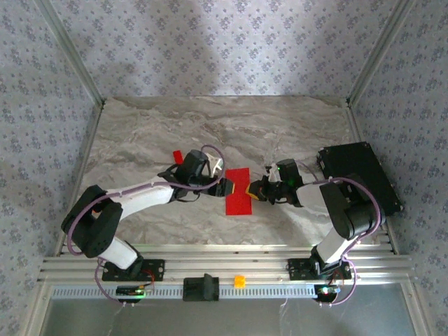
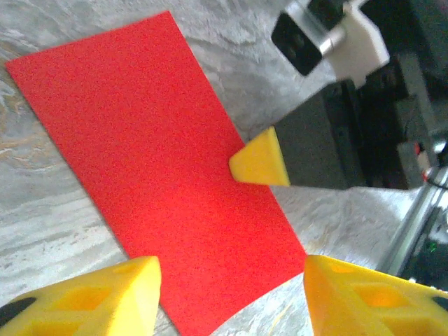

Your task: Fold a paper plane with a square sheet of paper (pick it up from the middle)

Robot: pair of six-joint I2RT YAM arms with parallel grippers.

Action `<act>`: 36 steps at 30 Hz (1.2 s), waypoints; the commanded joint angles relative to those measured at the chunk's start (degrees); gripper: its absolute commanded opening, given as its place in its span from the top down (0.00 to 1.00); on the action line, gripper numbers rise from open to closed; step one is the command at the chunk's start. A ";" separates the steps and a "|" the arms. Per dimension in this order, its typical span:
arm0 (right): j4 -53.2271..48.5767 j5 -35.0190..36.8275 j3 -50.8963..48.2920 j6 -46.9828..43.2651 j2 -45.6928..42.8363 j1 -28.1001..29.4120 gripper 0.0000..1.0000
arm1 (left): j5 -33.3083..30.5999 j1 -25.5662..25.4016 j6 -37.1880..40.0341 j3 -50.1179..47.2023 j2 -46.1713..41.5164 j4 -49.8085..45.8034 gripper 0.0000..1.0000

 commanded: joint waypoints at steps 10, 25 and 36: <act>-1.34 0.25 0.96 0.35 -0.36 -0.30 0.96 | -25.44 -19.06 17.99 7.02 2.42 -12.14 0.27; -1.45 0.60 1.07 1.03 -0.52 -0.17 0.95 | -55.19 -32.70 21.39 16.50 16.48 -18.50 0.19; -1.80 0.33 1.20 0.87 -0.81 -0.27 0.93 | -59.32 -32.67 20.58 16.86 18.12 -17.38 0.30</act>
